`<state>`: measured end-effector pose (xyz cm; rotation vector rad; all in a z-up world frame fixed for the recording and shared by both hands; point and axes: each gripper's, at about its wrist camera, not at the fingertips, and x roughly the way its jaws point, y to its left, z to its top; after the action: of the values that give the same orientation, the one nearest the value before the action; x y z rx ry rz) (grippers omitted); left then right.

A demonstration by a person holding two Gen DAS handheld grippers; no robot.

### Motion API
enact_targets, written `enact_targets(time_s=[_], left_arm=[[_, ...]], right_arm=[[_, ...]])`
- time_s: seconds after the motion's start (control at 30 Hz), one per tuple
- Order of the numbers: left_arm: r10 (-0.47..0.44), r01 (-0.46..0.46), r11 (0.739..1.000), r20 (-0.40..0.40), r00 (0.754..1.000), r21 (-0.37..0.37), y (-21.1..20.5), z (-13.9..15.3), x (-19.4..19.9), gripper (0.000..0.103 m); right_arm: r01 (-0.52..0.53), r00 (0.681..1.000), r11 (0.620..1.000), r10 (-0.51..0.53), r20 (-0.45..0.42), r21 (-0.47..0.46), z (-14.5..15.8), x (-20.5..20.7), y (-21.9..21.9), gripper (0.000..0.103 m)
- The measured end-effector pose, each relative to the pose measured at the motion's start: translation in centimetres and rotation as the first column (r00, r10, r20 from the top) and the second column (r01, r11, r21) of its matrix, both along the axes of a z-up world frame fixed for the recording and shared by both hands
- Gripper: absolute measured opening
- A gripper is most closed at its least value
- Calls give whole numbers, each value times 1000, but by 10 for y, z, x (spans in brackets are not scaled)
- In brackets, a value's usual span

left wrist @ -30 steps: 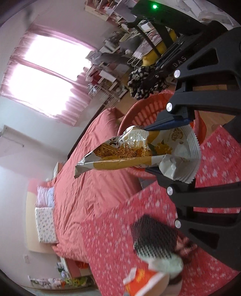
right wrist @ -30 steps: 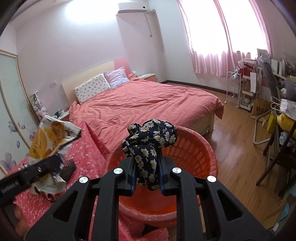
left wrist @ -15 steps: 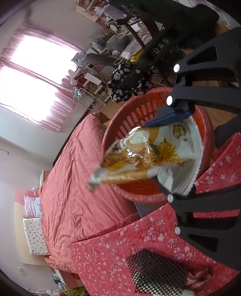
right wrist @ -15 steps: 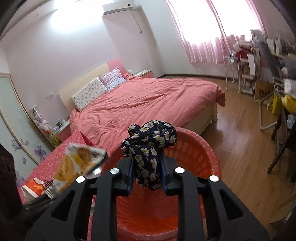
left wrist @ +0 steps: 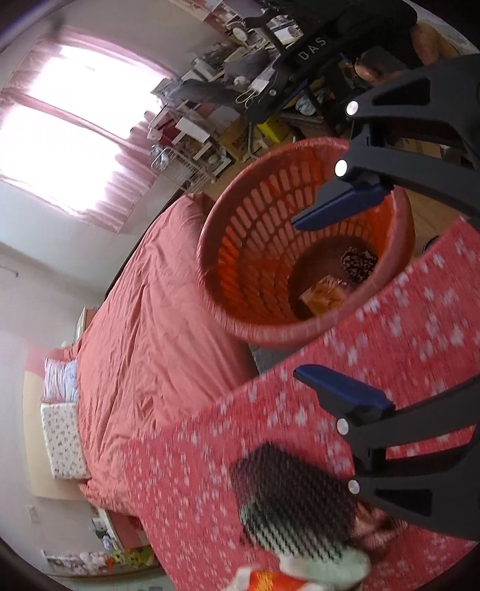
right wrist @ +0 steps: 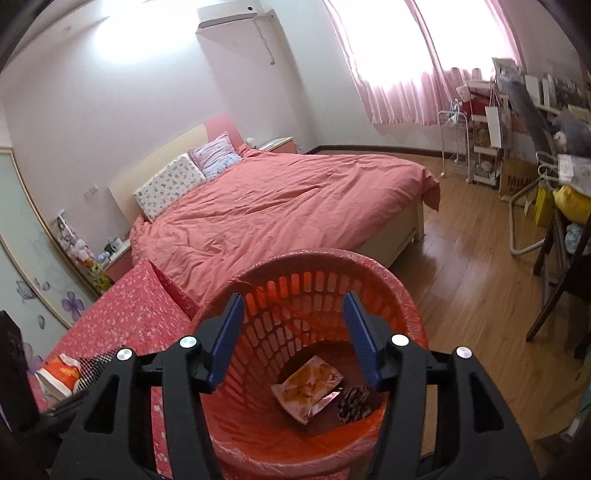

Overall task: Collect trash
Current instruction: 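Open both tools to drop the bag and cloth into the basket, then move both tools back over the remaining items on the bed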

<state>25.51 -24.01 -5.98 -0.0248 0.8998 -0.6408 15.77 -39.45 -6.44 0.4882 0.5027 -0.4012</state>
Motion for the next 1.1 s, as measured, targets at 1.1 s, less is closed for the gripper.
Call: enact_targets(time_s=[1.1], left_arm=[[489, -511, 856, 198, 849, 76, 278, 39, -20, 79]], right_arm=[[-421, 899, 903, 403, -173, -85, -11, 83, 189, 47]])
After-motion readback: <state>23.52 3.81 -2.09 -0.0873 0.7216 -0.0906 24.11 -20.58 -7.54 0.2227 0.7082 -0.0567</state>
